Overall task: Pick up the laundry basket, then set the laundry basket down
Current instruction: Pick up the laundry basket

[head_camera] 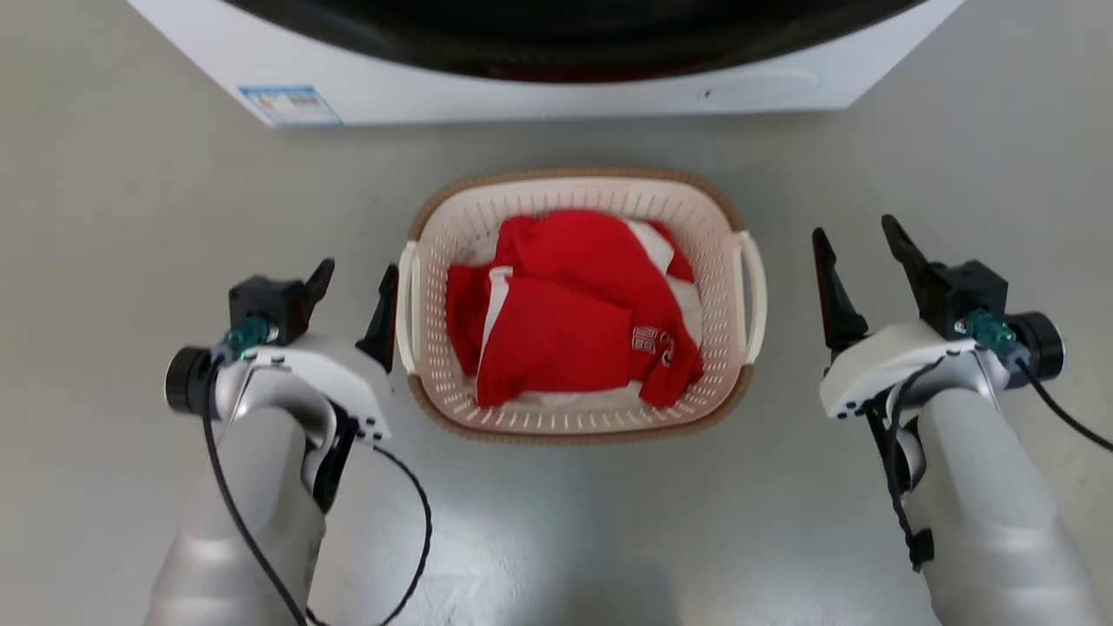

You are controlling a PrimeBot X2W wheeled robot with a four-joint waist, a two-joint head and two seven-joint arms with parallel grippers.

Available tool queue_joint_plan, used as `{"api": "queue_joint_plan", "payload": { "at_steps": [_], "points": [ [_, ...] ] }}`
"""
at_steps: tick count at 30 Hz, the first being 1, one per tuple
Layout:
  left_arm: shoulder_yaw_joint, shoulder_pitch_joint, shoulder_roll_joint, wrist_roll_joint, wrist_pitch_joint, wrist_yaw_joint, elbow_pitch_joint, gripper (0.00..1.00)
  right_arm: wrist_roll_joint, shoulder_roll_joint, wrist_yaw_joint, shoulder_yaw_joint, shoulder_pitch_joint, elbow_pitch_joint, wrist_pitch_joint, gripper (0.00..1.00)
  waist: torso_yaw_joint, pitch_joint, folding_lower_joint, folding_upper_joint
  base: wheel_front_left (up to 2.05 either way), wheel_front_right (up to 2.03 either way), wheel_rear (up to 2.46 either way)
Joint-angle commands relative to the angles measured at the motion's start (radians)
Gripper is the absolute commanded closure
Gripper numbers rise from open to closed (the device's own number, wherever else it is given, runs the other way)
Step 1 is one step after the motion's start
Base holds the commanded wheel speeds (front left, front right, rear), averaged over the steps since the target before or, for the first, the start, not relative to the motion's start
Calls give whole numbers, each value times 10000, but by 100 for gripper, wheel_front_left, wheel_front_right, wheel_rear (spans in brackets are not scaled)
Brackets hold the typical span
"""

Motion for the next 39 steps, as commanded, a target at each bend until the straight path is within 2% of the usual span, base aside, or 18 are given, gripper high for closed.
{"api": "queue_joint_plan", "payload": {
  "at_steps": [1, 7, 13, 23, 39],
  "points": [
    [215, -209, 220, -142, -61, -58, -31, 0, -131, 46, 60, 175, -127, -24, -120, 0, 104, 527, 0, 0, 0, 0, 0],
    [-109, -1058, 173, -191, -61, -58, 933, 0, -173, 46, 60, 366, -967, 1368, -120, 0, 58, 1134, 0, 0, 0, 0, 0],
    [-450, -1499, 47, -445, -61, -58, 1619, 0, -39, 46, 60, 692, -1488, 2201, -120, 0, 18, 1514, 0, 0, 0, 0, 0],
    [-962, -2230, 56, -768, -61, -58, 2485, 0, 149, 47, 60, 993, -1777, 2469, -120, 0, 10, 2030, 0, 0, 0, 0, 0],
    [-1068, -3252, 234, -615, -61, 13, 3349, 0, 194, 47, 60, 847, -2303, 2628, -120, 0, 125, 3162, 0, 0, 0, 0, 0]
  ]
}}
